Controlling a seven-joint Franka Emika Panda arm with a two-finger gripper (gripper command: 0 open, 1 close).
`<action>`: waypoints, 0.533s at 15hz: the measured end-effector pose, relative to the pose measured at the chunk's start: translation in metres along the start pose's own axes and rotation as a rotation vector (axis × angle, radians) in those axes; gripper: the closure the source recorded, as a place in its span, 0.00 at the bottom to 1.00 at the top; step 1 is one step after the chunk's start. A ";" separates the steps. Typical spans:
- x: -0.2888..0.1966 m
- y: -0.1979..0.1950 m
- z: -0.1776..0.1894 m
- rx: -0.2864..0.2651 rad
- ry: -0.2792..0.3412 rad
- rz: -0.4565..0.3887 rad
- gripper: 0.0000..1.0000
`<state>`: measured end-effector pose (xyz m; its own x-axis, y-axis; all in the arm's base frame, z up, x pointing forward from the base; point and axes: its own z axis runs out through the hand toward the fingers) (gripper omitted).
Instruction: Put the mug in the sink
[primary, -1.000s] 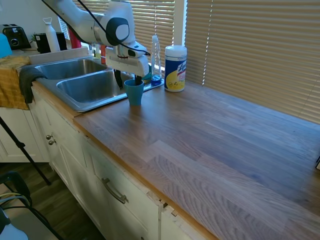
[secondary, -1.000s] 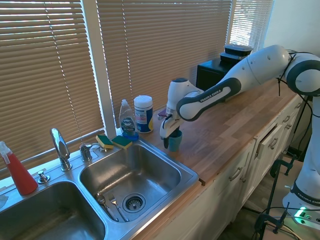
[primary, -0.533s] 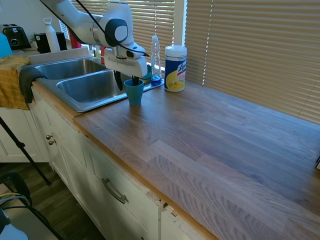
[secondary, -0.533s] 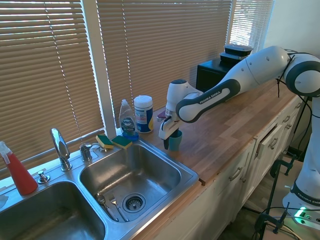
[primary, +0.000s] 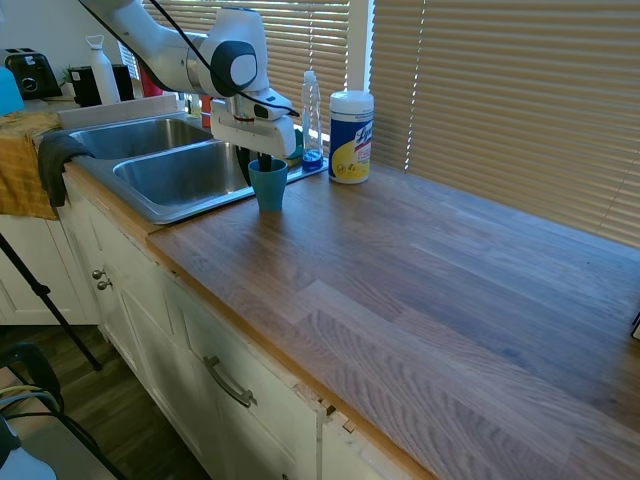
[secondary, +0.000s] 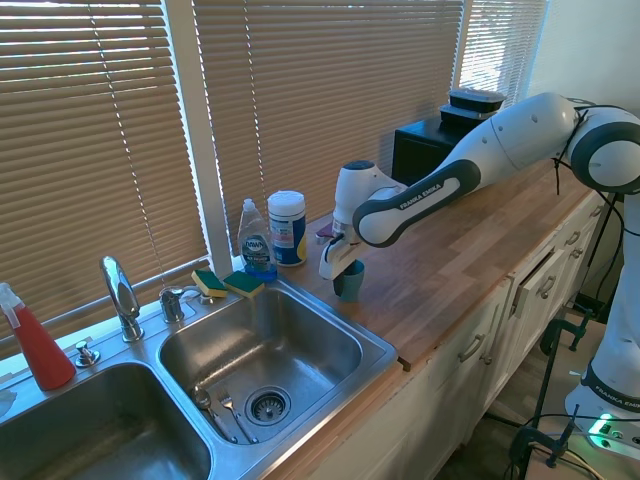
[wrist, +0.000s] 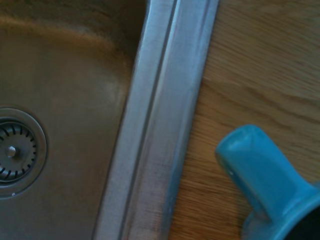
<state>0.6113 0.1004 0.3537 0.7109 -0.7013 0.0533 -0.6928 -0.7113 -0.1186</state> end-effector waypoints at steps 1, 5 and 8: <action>0.000 0.000 0.000 0.000 0.000 0.000 1.00; 0.001 0.000 -0.005 0.002 0.012 -0.006 1.00; -0.005 -0.006 -0.015 0.012 0.026 -0.020 1.00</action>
<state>0.6099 0.1070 0.3689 0.7209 -0.6883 0.0811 -0.6772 -0.7244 -0.1289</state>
